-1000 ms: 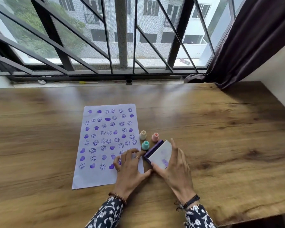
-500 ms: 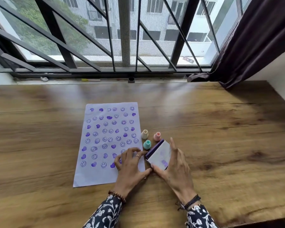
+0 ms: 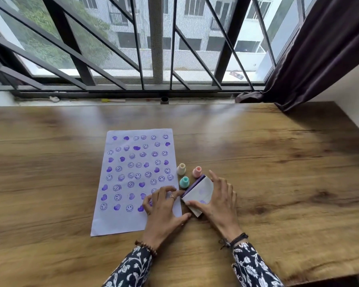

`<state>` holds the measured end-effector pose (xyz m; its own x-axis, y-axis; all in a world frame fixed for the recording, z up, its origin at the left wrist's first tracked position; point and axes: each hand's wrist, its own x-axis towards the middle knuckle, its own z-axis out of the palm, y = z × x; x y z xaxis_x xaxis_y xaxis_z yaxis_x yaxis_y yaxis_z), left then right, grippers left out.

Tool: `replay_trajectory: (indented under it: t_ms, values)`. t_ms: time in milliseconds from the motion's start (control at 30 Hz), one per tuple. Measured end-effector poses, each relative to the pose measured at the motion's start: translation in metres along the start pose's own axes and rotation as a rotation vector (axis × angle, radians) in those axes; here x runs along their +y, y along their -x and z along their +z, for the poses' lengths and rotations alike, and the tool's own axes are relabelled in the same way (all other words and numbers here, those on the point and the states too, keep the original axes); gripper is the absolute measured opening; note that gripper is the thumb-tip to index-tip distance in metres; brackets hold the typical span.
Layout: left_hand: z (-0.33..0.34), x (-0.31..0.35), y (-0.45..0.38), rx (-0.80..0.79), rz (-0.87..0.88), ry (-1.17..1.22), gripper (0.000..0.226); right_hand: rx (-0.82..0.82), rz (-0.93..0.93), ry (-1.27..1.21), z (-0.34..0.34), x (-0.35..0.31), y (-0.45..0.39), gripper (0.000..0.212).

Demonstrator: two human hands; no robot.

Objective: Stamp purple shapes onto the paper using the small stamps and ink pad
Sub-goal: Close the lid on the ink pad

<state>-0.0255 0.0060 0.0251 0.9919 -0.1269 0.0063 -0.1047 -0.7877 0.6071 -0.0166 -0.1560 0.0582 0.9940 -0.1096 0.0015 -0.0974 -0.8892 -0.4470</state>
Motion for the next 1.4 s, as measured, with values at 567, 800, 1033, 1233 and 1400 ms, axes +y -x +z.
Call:
replay_trajectory:
  t_ms: [567, 800, 1033, 1233, 1400]
  values:
    - [-0.006, 0.003, 0.002, -0.019, -0.008, -0.014, 0.06, -0.069, -0.094, -0.066, -0.015, 0.016, 0.012, 0.102]
    - [-0.004, 0.002, 0.001, -0.016, -0.006, 0.011, 0.06, -0.103, -0.085, -0.133, -0.01, 0.012, 0.009, 0.105]
    - [-0.003, 0.003, 0.001, 0.011, -0.003, -0.035, 0.059, -0.067, -0.104, -0.094, -0.007, 0.012, 0.014, 0.104]
    - [-0.004, 0.002, 0.001, 0.008, 0.003, -0.012, 0.057, -0.069, -0.084, -0.064, -0.005, 0.008, 0.01, 0.105]
    - [-0.004, 0.003, 0.002, 0.007, 0.005, 0.015, 0.058, -0.059, -0.088, 0.002, -0.003, 0.004, 0.004, 0.104]
